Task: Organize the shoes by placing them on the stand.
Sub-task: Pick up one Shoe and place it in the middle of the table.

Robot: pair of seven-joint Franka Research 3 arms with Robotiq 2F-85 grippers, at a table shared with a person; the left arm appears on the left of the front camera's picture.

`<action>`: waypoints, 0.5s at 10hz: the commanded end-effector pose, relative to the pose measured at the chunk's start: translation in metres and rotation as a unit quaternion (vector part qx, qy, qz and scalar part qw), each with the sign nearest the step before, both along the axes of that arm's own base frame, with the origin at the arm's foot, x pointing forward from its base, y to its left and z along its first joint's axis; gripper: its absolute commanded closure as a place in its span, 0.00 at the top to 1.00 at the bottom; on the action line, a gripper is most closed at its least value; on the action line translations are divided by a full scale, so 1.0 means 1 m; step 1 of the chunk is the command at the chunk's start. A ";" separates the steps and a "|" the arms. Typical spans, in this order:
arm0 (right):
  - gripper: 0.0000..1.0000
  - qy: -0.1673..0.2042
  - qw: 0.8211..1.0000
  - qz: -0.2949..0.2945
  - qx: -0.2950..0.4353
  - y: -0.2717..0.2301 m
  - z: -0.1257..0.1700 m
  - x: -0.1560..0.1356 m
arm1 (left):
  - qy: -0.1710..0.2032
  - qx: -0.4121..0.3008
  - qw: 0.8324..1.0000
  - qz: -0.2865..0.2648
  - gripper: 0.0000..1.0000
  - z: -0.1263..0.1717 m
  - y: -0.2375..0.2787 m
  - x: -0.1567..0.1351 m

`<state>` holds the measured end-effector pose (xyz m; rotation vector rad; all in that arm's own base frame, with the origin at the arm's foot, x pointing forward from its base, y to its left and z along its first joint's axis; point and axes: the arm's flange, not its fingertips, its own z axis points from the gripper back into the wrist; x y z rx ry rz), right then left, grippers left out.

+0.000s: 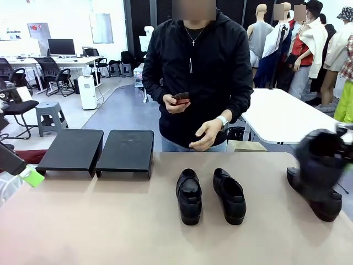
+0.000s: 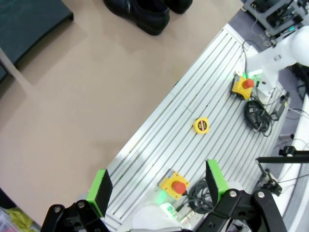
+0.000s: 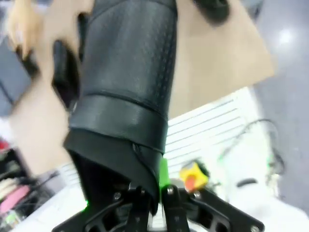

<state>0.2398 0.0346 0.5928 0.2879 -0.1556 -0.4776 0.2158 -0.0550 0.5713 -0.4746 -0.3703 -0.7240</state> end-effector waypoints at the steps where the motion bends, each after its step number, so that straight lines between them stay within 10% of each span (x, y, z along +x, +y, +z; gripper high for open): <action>1: 0.00 -0.027 0.997 0.065 -0.011 0.082 0.019 0.016 | -0.005 -0.009 1.000 -0.008 1.00 0.001 0.000 0.002; 5: 0.00 -0.035 0.969 0.244 -0.001 0.244 0.000 0.029 | -0.005 -0.009 1.000 -0.008 1.00 0.001 0.000 0.002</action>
